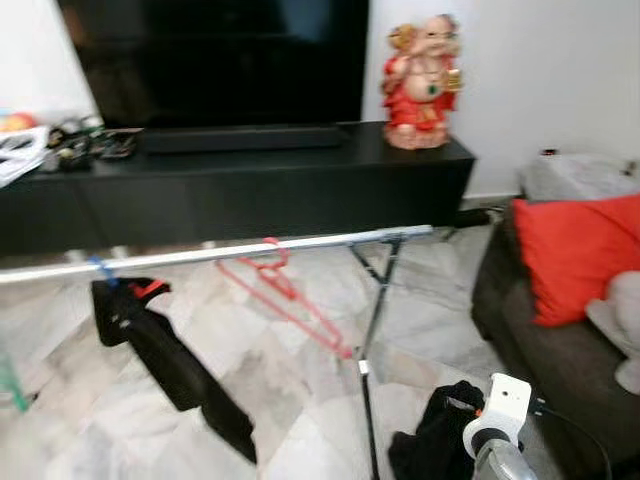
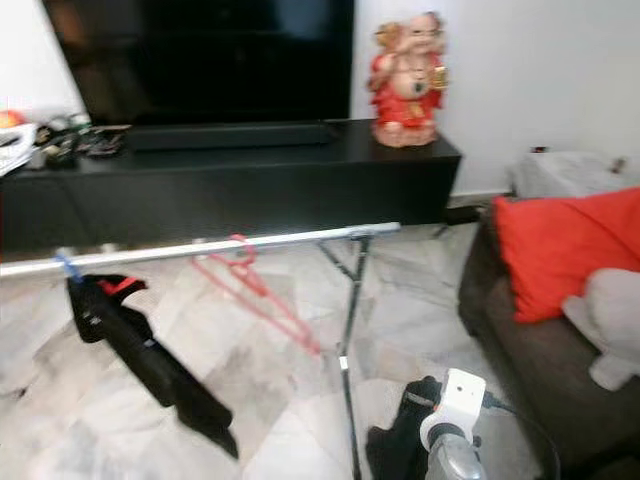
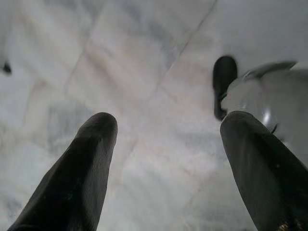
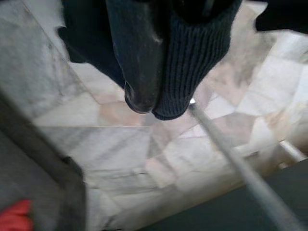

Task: Hang hanger

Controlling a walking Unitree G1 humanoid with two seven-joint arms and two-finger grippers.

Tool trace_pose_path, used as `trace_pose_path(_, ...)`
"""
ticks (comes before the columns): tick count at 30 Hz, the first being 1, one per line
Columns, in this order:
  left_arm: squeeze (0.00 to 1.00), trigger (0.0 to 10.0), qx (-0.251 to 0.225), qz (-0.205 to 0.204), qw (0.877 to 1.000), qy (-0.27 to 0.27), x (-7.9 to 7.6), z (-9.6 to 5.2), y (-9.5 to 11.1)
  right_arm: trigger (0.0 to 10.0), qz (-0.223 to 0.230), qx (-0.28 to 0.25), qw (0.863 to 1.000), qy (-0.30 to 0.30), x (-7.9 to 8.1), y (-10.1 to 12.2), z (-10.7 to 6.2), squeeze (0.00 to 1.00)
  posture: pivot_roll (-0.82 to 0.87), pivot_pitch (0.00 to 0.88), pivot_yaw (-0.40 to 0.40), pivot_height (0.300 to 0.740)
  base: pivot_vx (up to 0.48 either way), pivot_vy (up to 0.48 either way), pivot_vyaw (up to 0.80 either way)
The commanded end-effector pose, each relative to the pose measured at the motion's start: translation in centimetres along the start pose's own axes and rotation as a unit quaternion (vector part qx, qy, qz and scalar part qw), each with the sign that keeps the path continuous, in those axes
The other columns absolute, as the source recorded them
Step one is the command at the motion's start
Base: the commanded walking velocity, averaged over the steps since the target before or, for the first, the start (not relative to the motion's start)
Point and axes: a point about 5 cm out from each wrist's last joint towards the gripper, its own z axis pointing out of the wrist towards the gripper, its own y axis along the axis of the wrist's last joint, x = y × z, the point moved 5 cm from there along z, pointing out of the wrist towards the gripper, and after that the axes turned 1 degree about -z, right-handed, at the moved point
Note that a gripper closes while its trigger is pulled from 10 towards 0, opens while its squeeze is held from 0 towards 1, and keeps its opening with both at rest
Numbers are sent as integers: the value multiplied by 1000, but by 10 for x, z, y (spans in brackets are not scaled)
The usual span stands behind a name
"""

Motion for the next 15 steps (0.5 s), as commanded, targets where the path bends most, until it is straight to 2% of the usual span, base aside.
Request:
trace_pose_path(1,0,10000,1,-7,1000,5,2,0,-1,10000,-6,-16,1000,12,6,9,3,0,52,0,35,740,0,0,800)
trace_pose_path(7,0,10000,-2,-14,1000,6,2,0,2,10000,-10,-22,1000,18,8,12,4,0,73,0,25,740,0,0,800)
trace_pose_path(13,0,10000,-4,-20,1000,10,3,0,3,10000,-6,-9,1000,9,7,3,3,0,83,0,28,740,0,0,800)
trace_pose_path(15,0,10000,-3,-20,1000,11,3,0,3,10000,-3,-4,1000,1,5,1,3,0,83,0,28,740,0,0,463)
